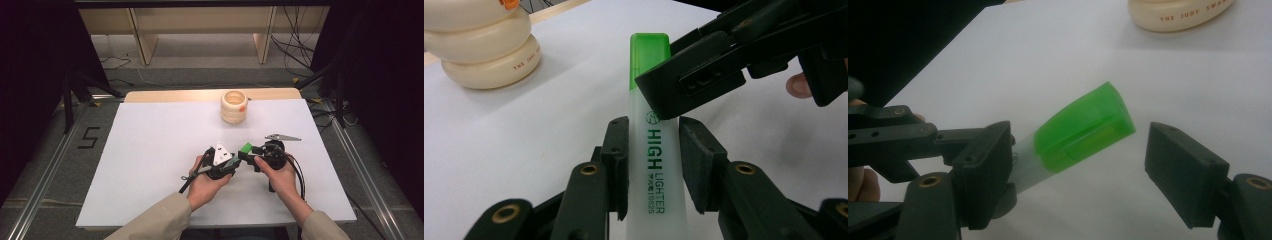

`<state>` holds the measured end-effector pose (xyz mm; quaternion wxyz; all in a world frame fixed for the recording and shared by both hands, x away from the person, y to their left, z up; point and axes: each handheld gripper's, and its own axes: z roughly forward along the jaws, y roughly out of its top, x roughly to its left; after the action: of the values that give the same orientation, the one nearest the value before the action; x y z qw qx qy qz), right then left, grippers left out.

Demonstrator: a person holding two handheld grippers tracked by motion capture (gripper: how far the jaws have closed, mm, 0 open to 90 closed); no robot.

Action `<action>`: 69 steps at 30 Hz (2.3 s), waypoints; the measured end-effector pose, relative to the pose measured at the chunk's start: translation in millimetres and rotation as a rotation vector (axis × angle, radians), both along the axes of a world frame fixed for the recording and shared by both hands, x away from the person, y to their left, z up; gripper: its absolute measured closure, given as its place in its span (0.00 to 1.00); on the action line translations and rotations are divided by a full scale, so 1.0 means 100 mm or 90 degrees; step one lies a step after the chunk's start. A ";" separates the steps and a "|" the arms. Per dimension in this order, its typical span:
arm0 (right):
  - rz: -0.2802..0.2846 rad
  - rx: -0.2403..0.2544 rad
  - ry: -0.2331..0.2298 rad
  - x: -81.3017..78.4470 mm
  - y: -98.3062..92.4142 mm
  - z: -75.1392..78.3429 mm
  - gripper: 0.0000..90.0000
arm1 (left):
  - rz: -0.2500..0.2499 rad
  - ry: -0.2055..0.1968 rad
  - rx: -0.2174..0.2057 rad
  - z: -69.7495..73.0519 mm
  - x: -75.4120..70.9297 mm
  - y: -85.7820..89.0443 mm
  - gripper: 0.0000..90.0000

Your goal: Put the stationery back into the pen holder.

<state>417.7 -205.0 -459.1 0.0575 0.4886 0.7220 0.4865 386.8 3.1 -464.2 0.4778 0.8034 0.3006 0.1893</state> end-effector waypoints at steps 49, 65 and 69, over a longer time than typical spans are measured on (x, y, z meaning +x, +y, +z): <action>0.013 0.058 -0.123 -0.04 -0.07 0.35 0.83 | -0.017 -0.039 0.020 0.06 -0.02 0.18 0.37; 0.001 0.027 -0.151 0.00 -0.06 0.43 0.83 | 0.005 -0.023 0.029 0.09 -0.19 0.90 0.27; -0.002 0.025 -0.153 0.02 -0.06 0.45 0.83 | 0.017 -0.024 0.030 0.09 -0.25 1.07 0.26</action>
<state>419.7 -211.2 -414.3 0.1351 0.4285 0.6996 0.5556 362.3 110.1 -455.0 0.4616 0.8069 0.2974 0.2176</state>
